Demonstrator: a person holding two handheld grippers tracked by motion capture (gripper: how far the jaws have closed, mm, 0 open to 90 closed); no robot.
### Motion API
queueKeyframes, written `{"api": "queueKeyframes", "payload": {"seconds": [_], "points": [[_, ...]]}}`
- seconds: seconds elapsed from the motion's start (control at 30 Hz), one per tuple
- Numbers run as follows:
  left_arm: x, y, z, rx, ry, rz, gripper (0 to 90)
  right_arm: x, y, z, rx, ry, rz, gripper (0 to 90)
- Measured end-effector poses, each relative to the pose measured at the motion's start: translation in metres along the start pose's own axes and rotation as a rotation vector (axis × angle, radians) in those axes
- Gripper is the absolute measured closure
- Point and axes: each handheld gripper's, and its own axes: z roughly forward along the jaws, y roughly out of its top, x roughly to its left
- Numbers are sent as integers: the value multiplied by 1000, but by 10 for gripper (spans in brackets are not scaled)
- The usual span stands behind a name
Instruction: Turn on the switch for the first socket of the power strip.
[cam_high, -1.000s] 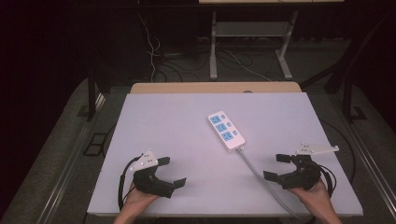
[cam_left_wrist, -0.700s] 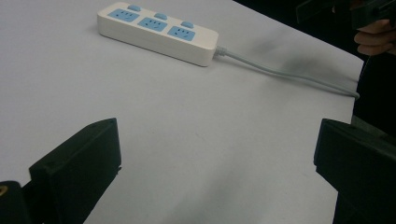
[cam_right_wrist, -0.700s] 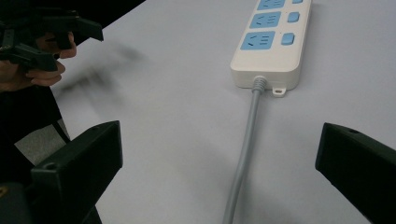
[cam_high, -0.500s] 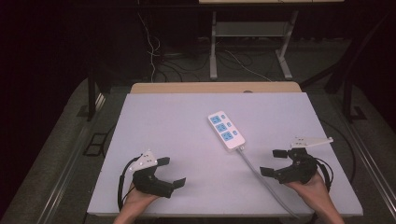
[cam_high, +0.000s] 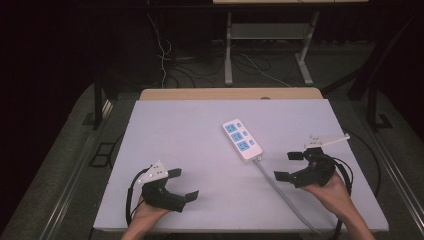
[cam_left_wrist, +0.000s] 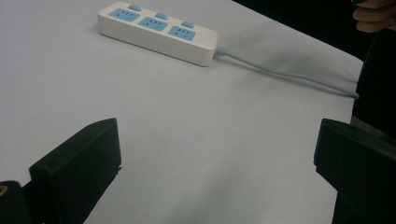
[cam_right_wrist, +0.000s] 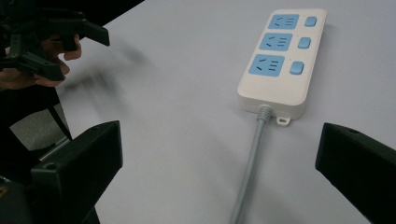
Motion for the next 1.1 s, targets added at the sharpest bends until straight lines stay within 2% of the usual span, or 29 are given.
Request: {"api": "queueKeyframes", "payload": {"seconds": [0.6, 1.1], "points": [[0, 0, 0, 2, -4, 0, 0, -5, 42, 15, 72, 5, -48, 3], [0, -1, 0, 4, -4, 0, 0, -15, 63, 34, 134, -11, -58, 2]]}}
